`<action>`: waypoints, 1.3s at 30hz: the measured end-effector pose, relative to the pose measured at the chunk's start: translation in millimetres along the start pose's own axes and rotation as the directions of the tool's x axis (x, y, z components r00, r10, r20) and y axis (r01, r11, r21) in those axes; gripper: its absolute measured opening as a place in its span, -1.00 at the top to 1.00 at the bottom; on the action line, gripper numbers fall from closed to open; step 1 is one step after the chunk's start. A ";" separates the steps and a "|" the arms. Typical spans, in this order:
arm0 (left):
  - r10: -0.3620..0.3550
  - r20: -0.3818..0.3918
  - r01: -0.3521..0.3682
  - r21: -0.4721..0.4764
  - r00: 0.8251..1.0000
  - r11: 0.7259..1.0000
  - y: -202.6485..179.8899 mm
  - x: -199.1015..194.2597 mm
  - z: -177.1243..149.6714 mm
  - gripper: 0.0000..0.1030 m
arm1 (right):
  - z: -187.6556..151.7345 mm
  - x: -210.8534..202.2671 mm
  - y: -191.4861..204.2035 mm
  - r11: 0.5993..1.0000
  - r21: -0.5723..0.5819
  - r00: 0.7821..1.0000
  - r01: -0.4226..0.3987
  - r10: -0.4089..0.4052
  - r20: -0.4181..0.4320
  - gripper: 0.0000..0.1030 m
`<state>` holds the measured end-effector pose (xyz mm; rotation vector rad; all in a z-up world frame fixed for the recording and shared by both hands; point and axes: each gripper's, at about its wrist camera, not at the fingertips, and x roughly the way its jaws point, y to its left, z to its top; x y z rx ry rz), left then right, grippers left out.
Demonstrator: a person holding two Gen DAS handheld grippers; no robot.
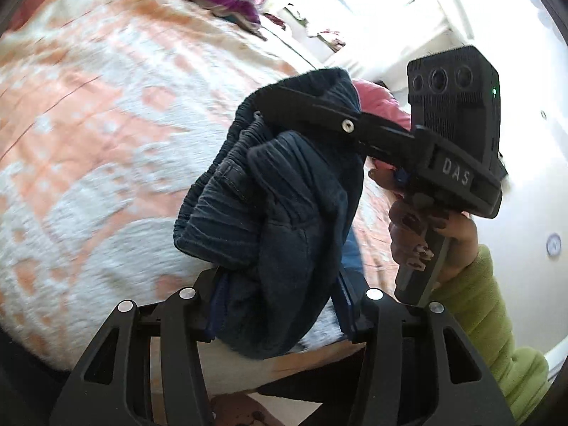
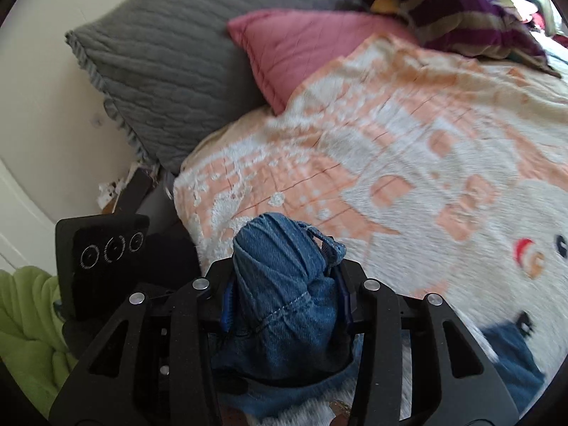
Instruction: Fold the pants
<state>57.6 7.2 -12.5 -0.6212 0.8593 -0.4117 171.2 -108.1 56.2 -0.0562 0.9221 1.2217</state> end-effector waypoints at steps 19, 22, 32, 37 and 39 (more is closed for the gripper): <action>0.025 -0.246 0.045 0.277 0.969 0.960 -73.8 92.9 -46.3 0.02 | -87.6 -126.2 -57.1 0.936 0.185 0.944 0.299 -0.318 0.083 -0.27; 0.040 -0.259 0.039 0.293 0.965 0.955 -74.0 100.0 -50.0 0.02 | -101.9 -103.1 -64.3 0.923 0.192 0.942 0.334 -0.334 -0.033 -0.18; 0.173 -0.071 -0.123 0.454 0.982 0.883 -82.5 48.7 -40.7 0.37 | -110.4 -101.7 -61.6 0.901 0.140 0.912 0.411 -0.406 -0.068 0.05; 0.223 -0.060 -0.156 0.541 0.973 0.827 -93.5 72.8 -43.3 0.93 | -85.6 -93.3 -68.9 0.901 0.132 0.910 0.413 -0.412 -0.039 0.50; 0.231 -0.102 -0.136 0.561 0.967 0.816 -94.6 83.0 -52.7 0.96 | -81.4 -81.5 -75.6 0.902 0.126 0.911 0.412 -0.406 -0.072 0.50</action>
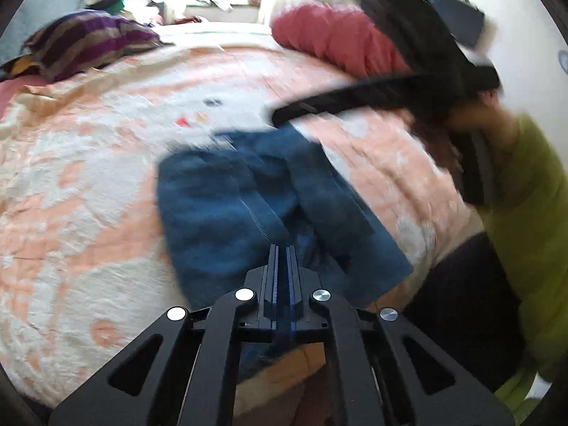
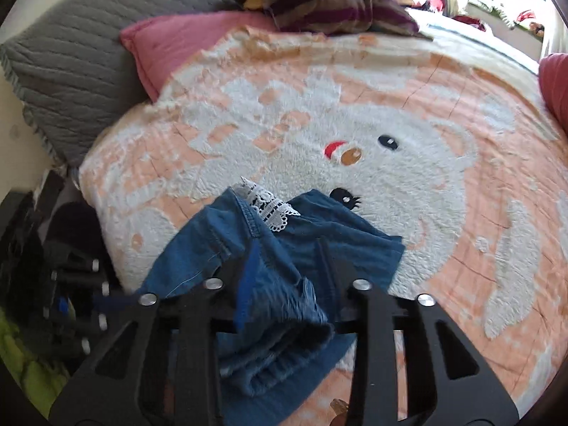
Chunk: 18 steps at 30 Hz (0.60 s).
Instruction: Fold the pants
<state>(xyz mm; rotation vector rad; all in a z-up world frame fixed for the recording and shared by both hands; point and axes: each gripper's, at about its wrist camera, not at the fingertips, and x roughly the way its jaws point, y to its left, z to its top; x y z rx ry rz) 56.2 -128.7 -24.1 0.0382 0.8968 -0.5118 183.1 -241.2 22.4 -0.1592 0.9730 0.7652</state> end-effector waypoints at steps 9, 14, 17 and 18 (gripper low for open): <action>-0.045 -0.062 0.045 0.009 0.997 0.999 2.5 11.1 -23.8 1.00 | -3.6 47.3 22.3 0.991 -0.124 0.990 -0.052 0.035 -0.136 0.32; -0.073 -0.054 0.072 -0.016 0.996 0.997 11.0 10.8 -26.0 1.00 | -4.3 43.9 23.3 0.990 -0.120 0.990 -0.067 0.051 -0.132 0.19; -0.073 -0.052 0.073 -0.012 0.996 0.997 12.9 11.4 -26.6 1.00 | -2.5 36.1 20.3 0.991 -0.107 0.992 -0.084 0.073 -0.108 0.10; -0.075 -0.052 0.074 -0.015 0.996 0.997 14.4 11.4 -26.5 1.00 | -1.8 33.9 20.5 0.990 -0.103 0.992 -0.092 0.081 -0.101 0.10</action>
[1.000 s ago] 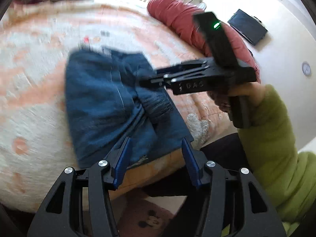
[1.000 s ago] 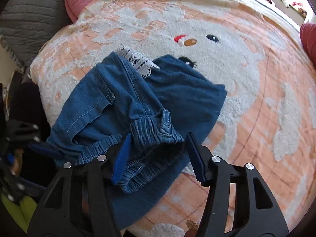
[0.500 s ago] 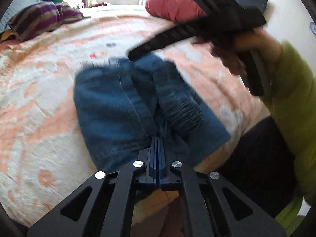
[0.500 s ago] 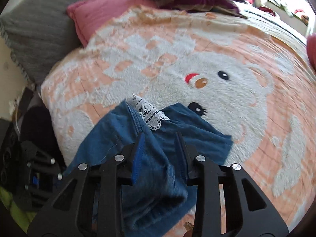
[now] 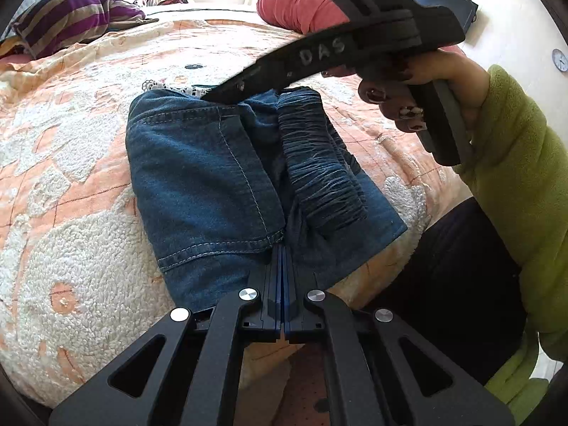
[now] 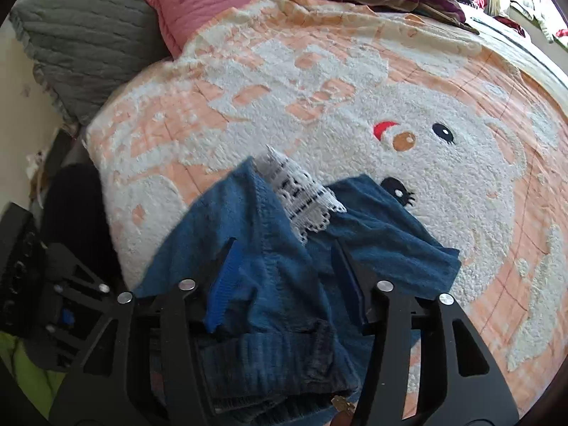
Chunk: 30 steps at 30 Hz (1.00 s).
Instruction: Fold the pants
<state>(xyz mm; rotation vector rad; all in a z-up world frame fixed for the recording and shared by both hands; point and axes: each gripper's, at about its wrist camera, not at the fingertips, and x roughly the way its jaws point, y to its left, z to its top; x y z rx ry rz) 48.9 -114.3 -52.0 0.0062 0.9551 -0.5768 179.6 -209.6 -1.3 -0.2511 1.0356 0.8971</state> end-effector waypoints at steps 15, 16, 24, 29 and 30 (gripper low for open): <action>-0.012 0.007 0.012 -0.010 1.000 1.000 -4.1 -6.5 -2.8 1.00 | -9.7 15.9 41.0 0.924 -0.208 0.942 0.320 -0.334 -0.033 0.89; -0.014 0.006 0.015 -0.013 1.000 1.000 -3.8 -6.5 -2.9 0.98 | -4.9 16.5 41.6 0.913 -0.208 0.931 0.351 -0.363 -0.022 0.89; -0.022 -0.006 0.022 -0.017 1.000 1.000 -4.3 -5.2 -4.2 0.98 | 0.8 43.6 30.9 0.900 -0.223 0.917 0.373 -0.395 -0.061 0.70; -0.025 -0.011 0.024 -0.020 1.000 1.000 -5.7 -6.7 -4.2 0.98 | -1.8 11.8 10.1 0.952 -0.050 0.954 0.301 -0.300 0.023 0.51; -0.027 -0.014 0.026 -0.023 1.000 0.999 -6.2 -7.3 -4.3 0.97 | -2.2 6.8 11.1 0.953 -0.037 0.953 0.301 -0.299 0.043 0.46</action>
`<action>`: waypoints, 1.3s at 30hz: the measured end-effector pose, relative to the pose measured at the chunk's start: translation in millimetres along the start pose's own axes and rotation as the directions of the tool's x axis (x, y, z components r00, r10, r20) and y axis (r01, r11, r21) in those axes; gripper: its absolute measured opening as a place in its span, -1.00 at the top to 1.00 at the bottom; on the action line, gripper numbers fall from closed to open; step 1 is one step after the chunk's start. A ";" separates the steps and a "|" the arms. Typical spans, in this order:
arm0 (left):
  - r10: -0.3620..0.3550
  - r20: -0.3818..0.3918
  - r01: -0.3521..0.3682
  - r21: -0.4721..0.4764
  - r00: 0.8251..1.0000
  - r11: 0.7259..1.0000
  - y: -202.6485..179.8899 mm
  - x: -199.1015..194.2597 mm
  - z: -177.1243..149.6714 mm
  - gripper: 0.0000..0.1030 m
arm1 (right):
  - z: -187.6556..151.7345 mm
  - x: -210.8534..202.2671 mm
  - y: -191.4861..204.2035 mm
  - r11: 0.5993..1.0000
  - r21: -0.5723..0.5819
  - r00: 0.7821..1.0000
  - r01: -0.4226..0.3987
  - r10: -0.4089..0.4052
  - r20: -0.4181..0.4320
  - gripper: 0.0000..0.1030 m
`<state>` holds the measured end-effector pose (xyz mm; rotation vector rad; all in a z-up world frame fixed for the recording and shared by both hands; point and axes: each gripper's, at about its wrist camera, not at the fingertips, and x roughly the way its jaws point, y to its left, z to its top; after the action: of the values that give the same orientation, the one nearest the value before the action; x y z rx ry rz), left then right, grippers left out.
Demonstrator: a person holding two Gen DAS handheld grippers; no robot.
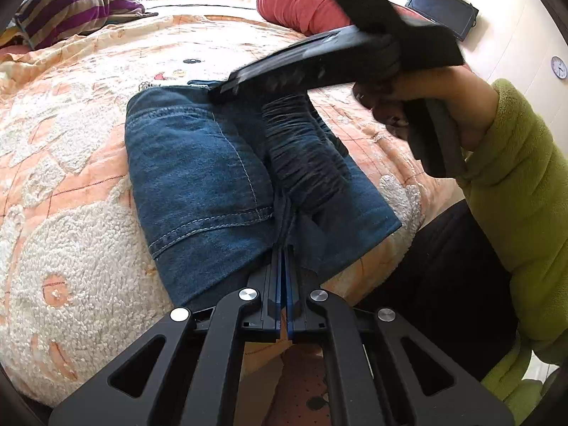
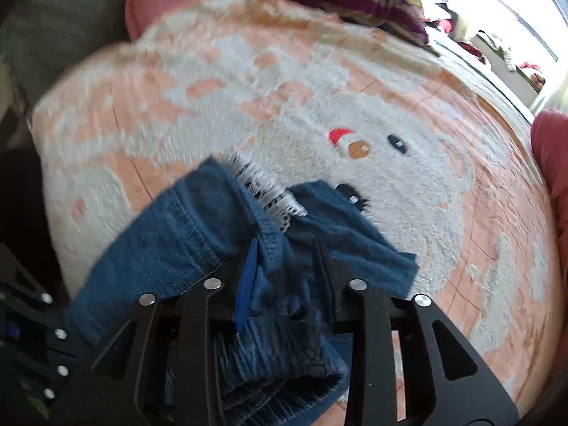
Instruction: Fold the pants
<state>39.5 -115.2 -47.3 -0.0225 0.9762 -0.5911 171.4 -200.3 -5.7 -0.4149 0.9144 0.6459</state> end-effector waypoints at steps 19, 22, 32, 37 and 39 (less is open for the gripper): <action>0.114 0.115 -0.095 -0.165 0.987 0.982 54.7 -77.5 21.4 0.02 | -57.3 -115.0 59.3 0.977 -0.194 0.961 -0.093 0.138 0.238 -0.13; 0.136 0.103 -0.119 -0.157 0.985 0.980 64.3 -76.2 35.4 0.06 | -64.9 -108.6 88.7 0.952 -0.291 0.973 -0.092 0.148 0.178 -0.13; 0.093 0.036 -0.091 -0.040 0.995 0.995 52.3 -23.6 80.9 0.49 | -85.7 -61.2 132.1 0.892 -0.435 0.989 -0.123 0.145 0.018 0.22; 0.077 -0.010 -0.078 -0.064 0.997 0.995 60.1 5.9 71.6 0.49 | -81.4 -37.7 126.8 0.901 -0.417 0.993 -0.121 0.116 -0.038 0.91; 0.073 -0.013 -0.074 -0.068 0.997 0.995 63.0 11.2 69.4 0.49 | -79.9 -42.9 121.0 0.912 -0.373 0.986 -0.169 0.163 -0.048 0.96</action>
<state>127.7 -84.2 -33.7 -0.0440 1.0027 -0.4903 23.7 -172.0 -21.6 -0.6911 0.8453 0.9828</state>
